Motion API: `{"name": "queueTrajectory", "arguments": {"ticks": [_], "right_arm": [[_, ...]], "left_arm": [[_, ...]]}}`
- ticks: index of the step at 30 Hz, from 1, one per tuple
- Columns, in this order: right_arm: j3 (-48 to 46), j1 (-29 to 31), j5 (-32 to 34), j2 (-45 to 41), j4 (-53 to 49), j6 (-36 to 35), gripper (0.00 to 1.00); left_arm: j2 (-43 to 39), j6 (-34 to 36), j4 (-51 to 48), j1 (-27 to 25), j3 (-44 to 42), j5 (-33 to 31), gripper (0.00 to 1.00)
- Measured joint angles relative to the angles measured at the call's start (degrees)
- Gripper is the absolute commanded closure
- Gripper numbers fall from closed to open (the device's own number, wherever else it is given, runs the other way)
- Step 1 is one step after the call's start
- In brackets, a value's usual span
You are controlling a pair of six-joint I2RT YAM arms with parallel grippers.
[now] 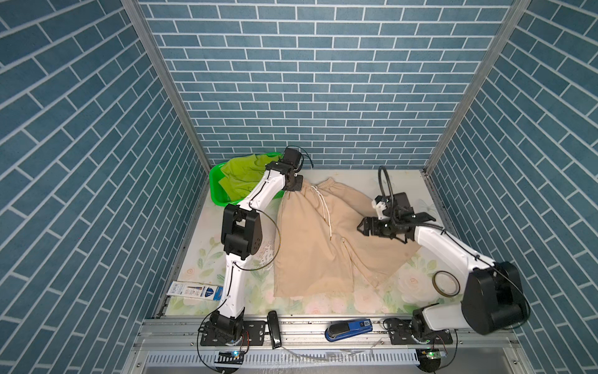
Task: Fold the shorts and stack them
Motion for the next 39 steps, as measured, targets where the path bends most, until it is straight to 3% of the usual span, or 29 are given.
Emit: {"name": "queueTrajectory", "arguments": {"ticks": [3, 8, 15, 22, 29, 32, 37, 39], "right_arm": [[-6.7, -0.6, 3.4, -7.0, -4.0, 1.8, 0.08], [-8.6, -14.1, 7.9, -9.3, -6.2, 3.5, 0.06], [1.4, -24.9, 10.4, 5.6, -6.1, 3.6, 0.04], [10.1, -27.7, 17.4, 17.2, -8.0, -0.4, 0.06], [16.6, -27.7, 18.8, 27.3, -8.7, -4.4, 0.35], [18.2, -27.7, 18.0, 29.7, -8.9, -5.3, 0.56], [21.4, -27.7, 17.2, 32.6, -9.2, -6.6, 1.00], [23.2, -27.7, 17.1, 34.0, -9.4, -6.7, 1.00]], "left_arm": [[0.0, 0.0, -0.2, 0.0, 0.0, -0.3, 1.00], [0.0, 0.0, -0.3, 0.0, 0.0, -0.3, 1.00], [-1.7, -0.8, 0.6, 0.0, -3.6, 0.4, 1.00], [-4.9, -1.1, 2.6, 0.0, -8.7, 2.7, 1.00], [-4.9, -1.1, 3.8, 0.0, -8.9, 4.5, 1.00], [-4.9, -1.1, 3.8, 0.0, -8.9, 5.1, 1.00], [-4.9, -1.3, 3.9, 0.0, -8.9, 5.5, 1.00], [-4.9, -1.6, 3.9, 0.1, -8.9, 5.9, 1.00]]}}
